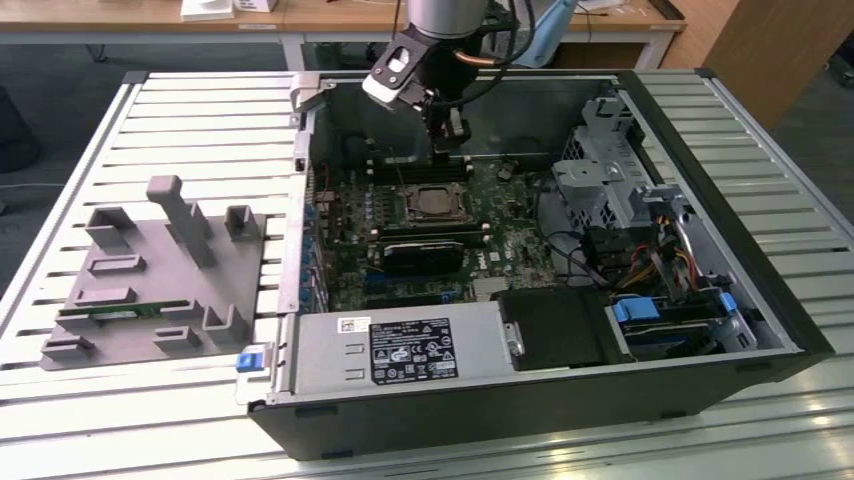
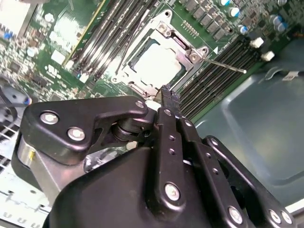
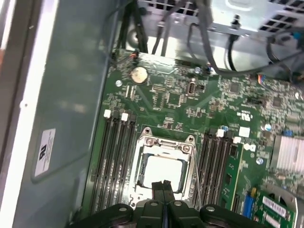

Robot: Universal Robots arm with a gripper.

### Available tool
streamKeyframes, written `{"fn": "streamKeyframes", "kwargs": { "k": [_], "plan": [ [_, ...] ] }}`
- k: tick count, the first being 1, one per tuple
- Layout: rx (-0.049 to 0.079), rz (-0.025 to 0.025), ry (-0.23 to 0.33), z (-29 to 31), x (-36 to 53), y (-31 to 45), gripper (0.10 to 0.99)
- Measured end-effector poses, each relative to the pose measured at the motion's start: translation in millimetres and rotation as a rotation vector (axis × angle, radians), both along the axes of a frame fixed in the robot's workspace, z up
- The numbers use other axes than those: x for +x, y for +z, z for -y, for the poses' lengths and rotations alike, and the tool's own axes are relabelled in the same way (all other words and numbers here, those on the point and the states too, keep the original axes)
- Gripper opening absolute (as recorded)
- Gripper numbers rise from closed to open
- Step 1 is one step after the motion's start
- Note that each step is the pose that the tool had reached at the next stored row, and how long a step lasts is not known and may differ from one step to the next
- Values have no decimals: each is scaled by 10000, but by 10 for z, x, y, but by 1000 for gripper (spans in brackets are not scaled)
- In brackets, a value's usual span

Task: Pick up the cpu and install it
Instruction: 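Install the first cpu locking lever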

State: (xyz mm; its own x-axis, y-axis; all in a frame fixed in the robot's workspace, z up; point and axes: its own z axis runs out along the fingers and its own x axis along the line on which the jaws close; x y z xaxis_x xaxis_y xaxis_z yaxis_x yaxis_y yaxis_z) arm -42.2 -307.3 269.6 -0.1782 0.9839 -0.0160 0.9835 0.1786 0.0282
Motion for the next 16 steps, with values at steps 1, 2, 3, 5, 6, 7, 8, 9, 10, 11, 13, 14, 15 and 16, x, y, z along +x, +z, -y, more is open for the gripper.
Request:
{"fn": "streamKeyframes", "kwargs": {
  "k": [1, 2, 3, 5, 6, 7, 8, 9, 10, 11, 13, 14, 15, 16],
  "plan": [
    [0, 0, 136, 0, 0, 0, 106],
    [0, 0, 232, 0, 0, 0, 106],
    [-1, -1, 334, 0, 0, 0, 106],
    [0, 0, 535, 0, 0, 0, 106],
    [-1, -1, 653, 0, 0, 0, 106],
    [0, 0, 780, 0, -1, 0, 106],
    [-1, -1, 924, 1, -2, 0, 106],
    [-1, -1, 1061, 1, -3, 0, 106],
    [0, -1, 1193, 1, -5, 0, 106],
    [-1, -1, 1342, 1, -7, 0, 106],
    [-1, -1, 1658, 1, -7, 0, 106],
    [-1, -1, 1804, 1, -8, -1, 106],
    [-1, 0, 1935, 1, -8, -1, 106],
    [-1, -1, 2064, 1, -9, -1, 106]
  ]
}}
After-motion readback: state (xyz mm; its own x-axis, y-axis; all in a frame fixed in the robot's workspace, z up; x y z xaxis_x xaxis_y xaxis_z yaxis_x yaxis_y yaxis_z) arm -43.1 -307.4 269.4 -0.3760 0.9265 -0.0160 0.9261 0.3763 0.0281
